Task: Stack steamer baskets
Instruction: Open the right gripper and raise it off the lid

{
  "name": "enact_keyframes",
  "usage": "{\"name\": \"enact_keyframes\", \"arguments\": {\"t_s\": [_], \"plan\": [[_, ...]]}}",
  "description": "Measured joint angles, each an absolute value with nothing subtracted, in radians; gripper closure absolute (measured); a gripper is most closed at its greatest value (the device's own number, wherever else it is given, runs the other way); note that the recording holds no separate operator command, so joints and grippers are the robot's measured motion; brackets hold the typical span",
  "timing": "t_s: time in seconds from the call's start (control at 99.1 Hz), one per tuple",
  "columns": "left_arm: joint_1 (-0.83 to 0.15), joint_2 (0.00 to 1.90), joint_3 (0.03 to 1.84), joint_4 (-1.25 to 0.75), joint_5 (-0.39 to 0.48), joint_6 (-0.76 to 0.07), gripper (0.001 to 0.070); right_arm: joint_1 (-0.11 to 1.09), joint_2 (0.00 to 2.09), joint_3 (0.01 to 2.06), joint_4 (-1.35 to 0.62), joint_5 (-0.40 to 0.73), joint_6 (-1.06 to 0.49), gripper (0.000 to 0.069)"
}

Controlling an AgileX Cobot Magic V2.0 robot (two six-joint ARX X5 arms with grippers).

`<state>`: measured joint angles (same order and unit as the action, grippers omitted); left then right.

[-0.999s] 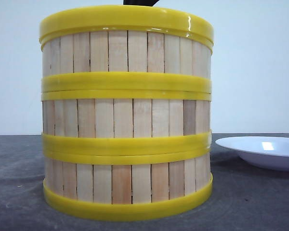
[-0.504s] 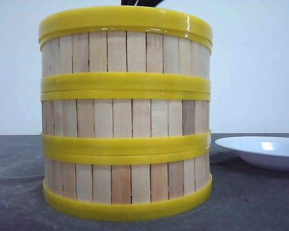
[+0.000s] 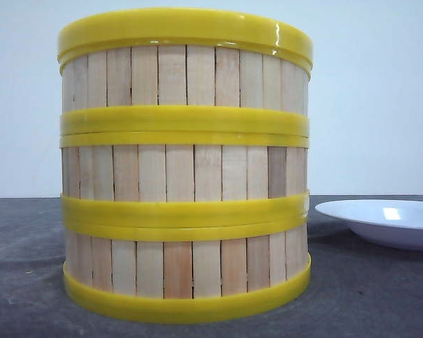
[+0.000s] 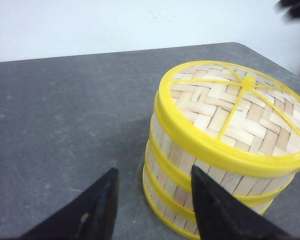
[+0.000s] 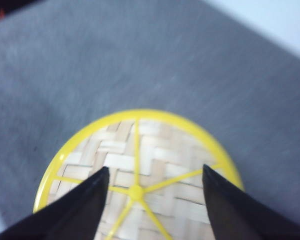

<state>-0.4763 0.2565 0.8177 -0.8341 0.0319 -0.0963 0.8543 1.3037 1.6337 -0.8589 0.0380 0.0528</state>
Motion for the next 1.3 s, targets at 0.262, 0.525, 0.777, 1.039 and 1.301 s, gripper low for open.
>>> {"name": "enact_keyframes", "arguments": {"t_s": [0.262, 0.525, 0.777, 1.039, 1.301], "plan": [[-0.476, 0.257, 0.818, -0.828, 0.032, -0.096, 0.0441, 0.907, 1.087, 1.634, -0.877, 0.226, 0.048, 0.0303], [-0.476, 0.256, 0.783, -0.786, 0.052, -0.096, 0.0441, 0.968, 0.891, 1.475, -0.85, 0.387, 0.053, 0.0303], [-0.476, 0.2, 0.623, -0.713, 0.134, -0.096, 0.0441, 0.975, 0.666, 1.075, -0.759, 0.416, 0.116, 0.0303], [-0.476, 0.188, 0.608, -0.649, 0.138, -0.113, 0.0441, 0.975, 0.558, 0.874, -0.759, 0.419, 0.195, 0.0303], [-0.476, 0.188, 0.608, -0.649, 0.138, -0.121, 0.0489, 0.975, 0.557, 0.874, -0.694, 0.42, 0.215, 0.0446]]}}
